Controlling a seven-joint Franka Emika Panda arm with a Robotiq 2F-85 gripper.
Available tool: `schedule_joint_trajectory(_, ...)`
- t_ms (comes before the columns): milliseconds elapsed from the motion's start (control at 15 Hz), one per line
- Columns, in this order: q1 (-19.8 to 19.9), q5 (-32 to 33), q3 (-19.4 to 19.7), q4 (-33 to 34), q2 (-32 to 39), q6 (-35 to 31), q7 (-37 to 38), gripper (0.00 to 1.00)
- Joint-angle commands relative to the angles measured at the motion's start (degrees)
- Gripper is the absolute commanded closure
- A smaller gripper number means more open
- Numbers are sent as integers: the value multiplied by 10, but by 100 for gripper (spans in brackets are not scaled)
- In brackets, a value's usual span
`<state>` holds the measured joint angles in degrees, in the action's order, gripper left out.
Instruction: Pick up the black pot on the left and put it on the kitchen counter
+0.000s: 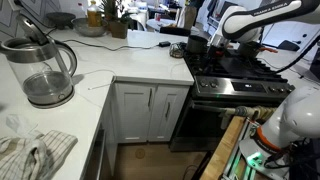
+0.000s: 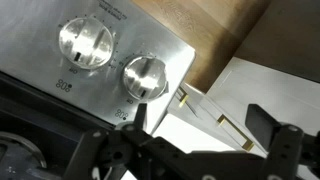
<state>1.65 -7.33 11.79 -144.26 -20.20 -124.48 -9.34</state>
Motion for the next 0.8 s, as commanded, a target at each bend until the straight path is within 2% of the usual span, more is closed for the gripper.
schedule_joint_trajectory(0, 12, -4, -11, 1, 1, 2, -4, 0)
schedule_joint_trajectory(667, 12, -4, -11, 1, 1, 2, -4, 0)
schedule_joint_trajectory(733, 15, -5, -6, 12, 6, 23, -7, 0)
